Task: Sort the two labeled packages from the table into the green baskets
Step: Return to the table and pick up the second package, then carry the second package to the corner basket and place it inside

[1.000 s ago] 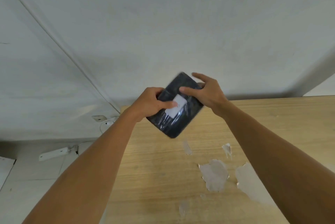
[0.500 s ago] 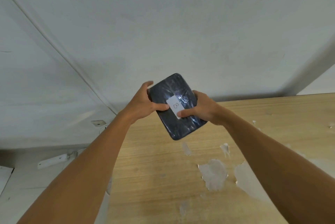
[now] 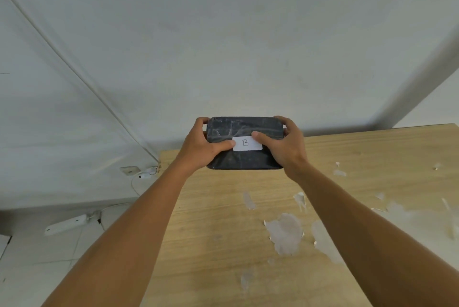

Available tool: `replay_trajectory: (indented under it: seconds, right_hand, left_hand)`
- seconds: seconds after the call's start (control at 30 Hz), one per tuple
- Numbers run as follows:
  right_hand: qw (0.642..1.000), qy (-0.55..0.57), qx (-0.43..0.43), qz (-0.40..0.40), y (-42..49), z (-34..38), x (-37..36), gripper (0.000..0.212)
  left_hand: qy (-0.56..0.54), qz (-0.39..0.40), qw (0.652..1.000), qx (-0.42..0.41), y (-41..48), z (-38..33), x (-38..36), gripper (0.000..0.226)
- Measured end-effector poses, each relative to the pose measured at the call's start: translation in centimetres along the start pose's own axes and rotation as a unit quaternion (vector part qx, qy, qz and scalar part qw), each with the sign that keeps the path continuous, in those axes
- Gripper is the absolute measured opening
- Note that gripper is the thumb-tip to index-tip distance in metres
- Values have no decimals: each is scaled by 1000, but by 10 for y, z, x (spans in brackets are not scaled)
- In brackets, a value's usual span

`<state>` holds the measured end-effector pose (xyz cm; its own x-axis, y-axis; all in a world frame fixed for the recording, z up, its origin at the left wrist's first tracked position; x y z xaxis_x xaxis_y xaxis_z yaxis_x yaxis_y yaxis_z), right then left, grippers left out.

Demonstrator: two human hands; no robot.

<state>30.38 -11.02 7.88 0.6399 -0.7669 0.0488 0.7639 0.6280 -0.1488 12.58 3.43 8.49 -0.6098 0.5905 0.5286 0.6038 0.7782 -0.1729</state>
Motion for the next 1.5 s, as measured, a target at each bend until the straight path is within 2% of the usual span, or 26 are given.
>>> replay_trajectory:
  seconds: [0.13, 0.2, 0.37, 0.57, 0.67, 0.93, 1.2, 1.5]
  right_hand:
    - [994, -76, 43, 65, -13, 5, -3, 101]
    - [991, -100, 49, 69, -16, 10, 1, 103]
    - [994, -79, 59, 52, -22, 20, 12, 69]
    - [998, -24, 58, 22, -38, 23, 58, 58]
    - [998, -6, 63, -9, -53, 26, 102, 57]
    - [988, -6, 84, -129, -127, 30, 276, 47]
    - [968, 2, 83, -235, -258, 1, 507, 55]
    - [929, -7, 65, -363, -421, -11, 742, 51]
  left_hand:
    - [13, 2, 1000, 4, -1, -3, -4, 75]
    - [16, 21, 1000, 2, -5, -5, -9, 72]
    - [23, 16, 1000, -4, -12, -11, -19, 70]
    - [25, 60, 998, -16, -18, -35, -44, 57]
    - [50, 76, 995, -38, -24, -57, -65, 63]
    - [124, 128, 977, -119, -75, -140, -180, 64]
    - [207, 194, 940, -191, -189, -231, -368, 60]
    - [253, 269, 885, -284, -327, -347, -578, 58]
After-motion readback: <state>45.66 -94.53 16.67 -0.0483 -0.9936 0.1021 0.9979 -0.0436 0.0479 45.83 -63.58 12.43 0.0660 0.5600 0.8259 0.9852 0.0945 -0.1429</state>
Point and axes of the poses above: each hand's wrist, its own y-axis towards the middle knuckle, its own x-axis out of the back of the hand, z = x × y, the point moved 8 cm from there along y, towards the middle knuckle, and after that the axes turned 11 degrees about y, right-handed, at the moved point
